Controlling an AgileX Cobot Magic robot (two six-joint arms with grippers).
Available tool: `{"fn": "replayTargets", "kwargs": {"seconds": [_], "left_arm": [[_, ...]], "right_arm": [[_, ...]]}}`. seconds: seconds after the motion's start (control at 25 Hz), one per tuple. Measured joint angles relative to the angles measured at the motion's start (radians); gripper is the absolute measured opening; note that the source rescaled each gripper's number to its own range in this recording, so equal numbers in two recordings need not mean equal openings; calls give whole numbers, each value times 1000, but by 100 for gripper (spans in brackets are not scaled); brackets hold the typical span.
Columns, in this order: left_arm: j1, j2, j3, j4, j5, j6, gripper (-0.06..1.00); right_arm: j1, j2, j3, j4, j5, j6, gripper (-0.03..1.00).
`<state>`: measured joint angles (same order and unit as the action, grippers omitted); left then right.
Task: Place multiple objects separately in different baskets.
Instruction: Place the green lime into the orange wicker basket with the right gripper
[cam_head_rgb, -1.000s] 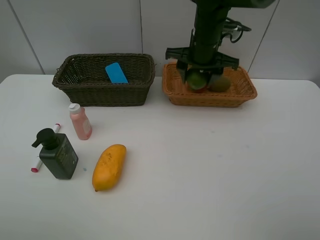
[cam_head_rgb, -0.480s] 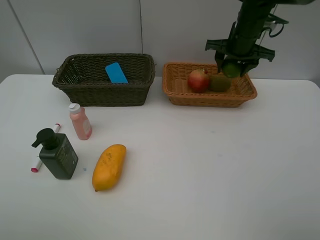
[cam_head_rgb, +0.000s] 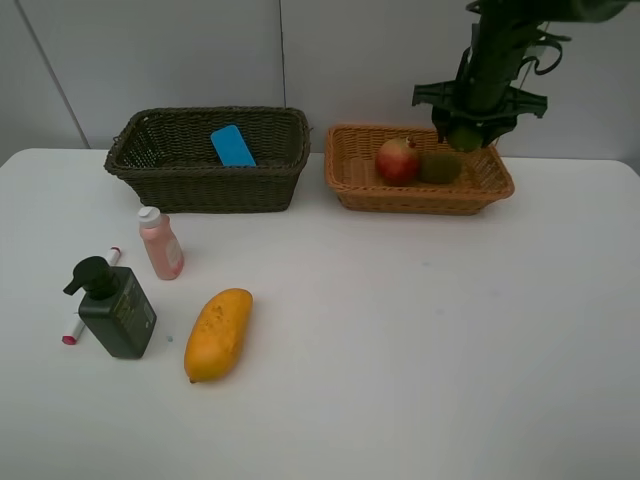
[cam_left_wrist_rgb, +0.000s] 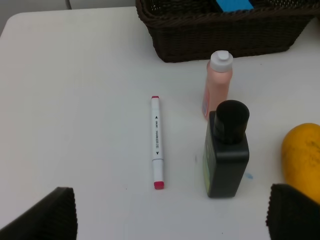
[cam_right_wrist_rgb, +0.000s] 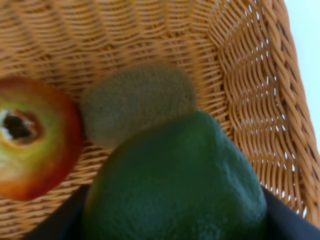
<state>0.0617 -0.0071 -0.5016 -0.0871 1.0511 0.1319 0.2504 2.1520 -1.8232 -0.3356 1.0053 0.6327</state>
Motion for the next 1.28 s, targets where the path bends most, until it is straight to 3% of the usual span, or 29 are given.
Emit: {"fn": "replayTargets", "kwargs": {"seconds": [0.92, 0.96, 1.04, 1.08, 1.16, 1.28], "left_arm": [[0, 0, 0, 0, 0, 0, 100], [0, 0, 0, 0, 0, 0, 100], [0, 0, 0, 0, 0, 0, 100], [0, 0, 0, 0, 0, 0, 100], [0, 0, 0, 0, 0, 0, 100], [0, 0, 0, 0, 0, 0, 100]], "right_arm": [[0, 56, 2, -34, -63, 1, 23], [0, 56, 2, -40, -63, 1, 36], [0, 56, 2, -51, -63, 1, 74], [0, 56, 2, -50, -63, 1, 84], [0, 56, 2, -44, -68, 1, 94], [0, 56, 2, -43, -72, 1, 98]]}}
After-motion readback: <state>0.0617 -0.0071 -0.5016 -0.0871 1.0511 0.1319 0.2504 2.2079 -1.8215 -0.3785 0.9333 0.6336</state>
